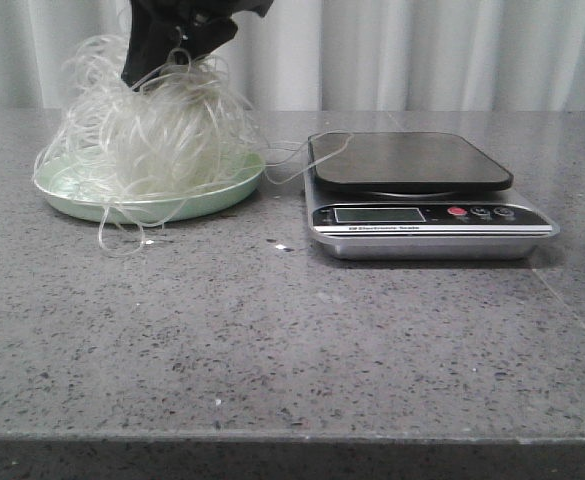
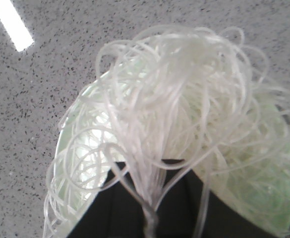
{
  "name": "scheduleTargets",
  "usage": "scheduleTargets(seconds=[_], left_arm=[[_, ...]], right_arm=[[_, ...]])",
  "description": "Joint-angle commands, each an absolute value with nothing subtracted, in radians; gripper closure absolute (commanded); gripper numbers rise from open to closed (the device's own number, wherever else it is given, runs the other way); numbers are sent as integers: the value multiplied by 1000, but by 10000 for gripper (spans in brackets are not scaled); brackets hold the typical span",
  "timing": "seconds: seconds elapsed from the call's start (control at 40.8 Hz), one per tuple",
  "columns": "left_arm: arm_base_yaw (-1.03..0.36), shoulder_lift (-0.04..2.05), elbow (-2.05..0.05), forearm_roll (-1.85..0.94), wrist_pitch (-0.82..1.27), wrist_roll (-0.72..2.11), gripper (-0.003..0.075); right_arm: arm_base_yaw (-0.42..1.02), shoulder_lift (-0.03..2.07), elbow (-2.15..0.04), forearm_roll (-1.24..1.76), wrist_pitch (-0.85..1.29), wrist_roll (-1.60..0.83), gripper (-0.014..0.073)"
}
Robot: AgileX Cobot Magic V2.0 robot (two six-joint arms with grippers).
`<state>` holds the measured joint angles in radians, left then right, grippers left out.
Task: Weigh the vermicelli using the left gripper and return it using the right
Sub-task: 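Lower the vermicelli onto the green plate and open the right gripper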
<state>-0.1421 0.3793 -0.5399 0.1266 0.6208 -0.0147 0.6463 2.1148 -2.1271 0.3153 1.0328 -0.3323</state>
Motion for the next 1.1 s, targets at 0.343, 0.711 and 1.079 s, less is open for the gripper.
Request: scheduleTargets(seconds=[0.343,0.711,1.079], left_arm=[[-150,386,-565,122,550,-27,583],[-150,386,-565,122,550,-27,583],[-150,386,-565,124,548,-27,583]], right_arm=[[644,2074,-2164,332,1043,-341,359],[642,2017,-2166,324,1049,-341,36],[568,1930,-2175,320,1133,-313,97]])
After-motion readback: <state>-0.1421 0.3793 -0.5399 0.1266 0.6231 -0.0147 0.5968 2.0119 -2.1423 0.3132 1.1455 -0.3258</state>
